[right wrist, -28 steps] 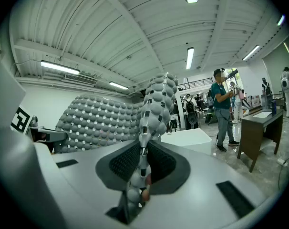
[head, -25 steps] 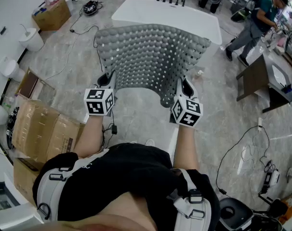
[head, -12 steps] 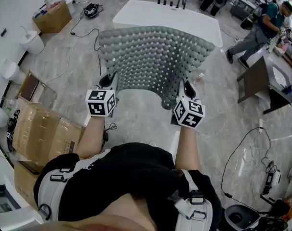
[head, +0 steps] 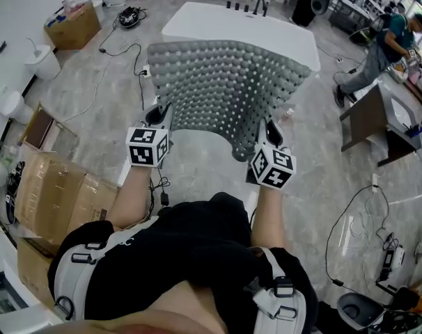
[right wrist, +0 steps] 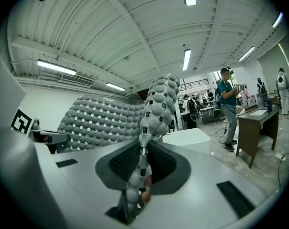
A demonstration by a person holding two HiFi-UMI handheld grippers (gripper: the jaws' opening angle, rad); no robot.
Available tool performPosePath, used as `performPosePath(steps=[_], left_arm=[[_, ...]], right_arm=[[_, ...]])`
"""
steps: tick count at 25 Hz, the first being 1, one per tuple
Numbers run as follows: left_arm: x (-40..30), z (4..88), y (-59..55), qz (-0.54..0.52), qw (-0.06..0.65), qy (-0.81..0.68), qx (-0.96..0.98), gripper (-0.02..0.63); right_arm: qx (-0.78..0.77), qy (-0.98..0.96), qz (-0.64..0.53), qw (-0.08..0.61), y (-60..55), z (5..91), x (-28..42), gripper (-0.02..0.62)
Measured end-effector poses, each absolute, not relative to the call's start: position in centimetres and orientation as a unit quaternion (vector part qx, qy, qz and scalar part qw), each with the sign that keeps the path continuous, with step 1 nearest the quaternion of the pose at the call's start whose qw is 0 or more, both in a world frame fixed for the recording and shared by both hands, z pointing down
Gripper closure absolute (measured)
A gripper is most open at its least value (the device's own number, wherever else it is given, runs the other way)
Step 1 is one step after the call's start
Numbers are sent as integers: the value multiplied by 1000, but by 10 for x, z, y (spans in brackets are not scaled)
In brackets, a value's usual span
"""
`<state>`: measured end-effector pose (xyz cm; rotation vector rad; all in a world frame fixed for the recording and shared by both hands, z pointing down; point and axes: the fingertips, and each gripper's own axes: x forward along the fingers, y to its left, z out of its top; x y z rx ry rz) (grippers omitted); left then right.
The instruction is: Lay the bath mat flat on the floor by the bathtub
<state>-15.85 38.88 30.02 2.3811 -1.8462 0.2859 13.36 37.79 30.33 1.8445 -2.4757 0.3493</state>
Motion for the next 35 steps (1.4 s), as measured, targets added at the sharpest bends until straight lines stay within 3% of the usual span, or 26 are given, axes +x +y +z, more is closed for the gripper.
performPosePath(steps=[12,35], left_arm=[[-152,326,306,96,65,-598,793,566],[-111,305,-58,100,74,-620,775,566]], right_arm=[[593,-798,109,-3,297,316,139,535],[560,-820,117,-3,-92,297,187,531]])
